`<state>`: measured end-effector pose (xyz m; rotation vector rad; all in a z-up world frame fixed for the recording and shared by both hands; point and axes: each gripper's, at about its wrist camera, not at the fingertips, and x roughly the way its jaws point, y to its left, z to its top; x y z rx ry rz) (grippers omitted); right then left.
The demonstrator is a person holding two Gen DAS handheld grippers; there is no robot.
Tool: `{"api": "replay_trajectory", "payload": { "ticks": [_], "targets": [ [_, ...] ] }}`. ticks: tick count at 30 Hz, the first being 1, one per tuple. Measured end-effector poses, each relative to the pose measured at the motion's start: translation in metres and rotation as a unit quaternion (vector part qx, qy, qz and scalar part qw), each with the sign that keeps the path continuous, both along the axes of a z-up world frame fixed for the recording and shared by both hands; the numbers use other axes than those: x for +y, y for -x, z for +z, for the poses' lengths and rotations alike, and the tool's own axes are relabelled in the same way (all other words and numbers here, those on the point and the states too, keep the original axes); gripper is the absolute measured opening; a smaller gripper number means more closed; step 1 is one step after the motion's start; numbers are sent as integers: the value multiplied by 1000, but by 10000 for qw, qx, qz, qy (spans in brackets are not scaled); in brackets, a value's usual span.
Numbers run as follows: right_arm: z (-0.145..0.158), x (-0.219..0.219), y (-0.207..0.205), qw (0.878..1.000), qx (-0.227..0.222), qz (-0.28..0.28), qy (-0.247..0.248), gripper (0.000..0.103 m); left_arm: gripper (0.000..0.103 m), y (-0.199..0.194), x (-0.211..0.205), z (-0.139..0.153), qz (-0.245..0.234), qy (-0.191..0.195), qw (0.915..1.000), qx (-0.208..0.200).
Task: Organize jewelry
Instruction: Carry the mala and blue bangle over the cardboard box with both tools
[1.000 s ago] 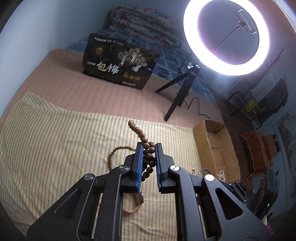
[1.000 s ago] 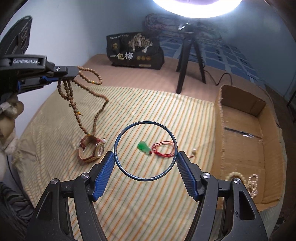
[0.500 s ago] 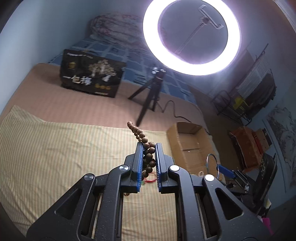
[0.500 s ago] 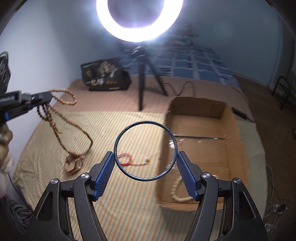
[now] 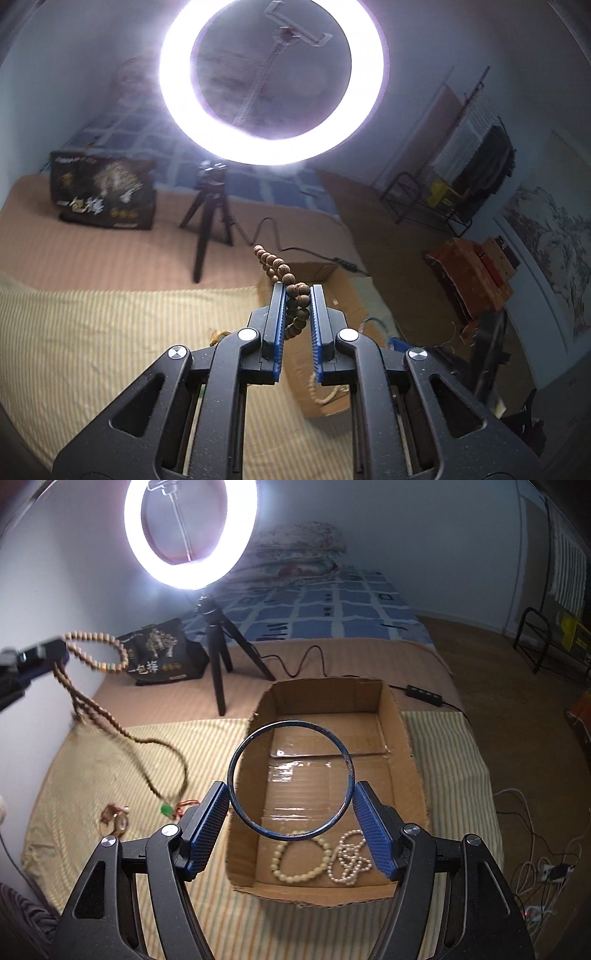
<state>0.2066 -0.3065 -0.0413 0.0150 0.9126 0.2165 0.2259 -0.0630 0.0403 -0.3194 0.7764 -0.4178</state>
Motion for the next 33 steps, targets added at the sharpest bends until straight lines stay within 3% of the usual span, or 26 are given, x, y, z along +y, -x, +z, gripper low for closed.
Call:
{"api": "replay_trajectory", "payload": {
  "ticks": [12, 19, 27, 33],
  "targets": [
    [2, -24, -9, 9997, 19, -254, -28, 69, 11, -17, -57, 43, -432, 31, 9981, -446],
    [-1, -39, -16, 9988, 110, -466, -95, 69, 11, -33, -91, 53, -673, 0, 9964, -519],
    [-13, -51, -25, 9977, 283, -611, -72, 69, 11, -63, -113, 25, -700, -69, 9973, -227],
    [-29, -50, -31, 9970, 468, -621, -47, 69, 11, -84, -126, -17, -631, -212, 9977, 139]
  ]
}}
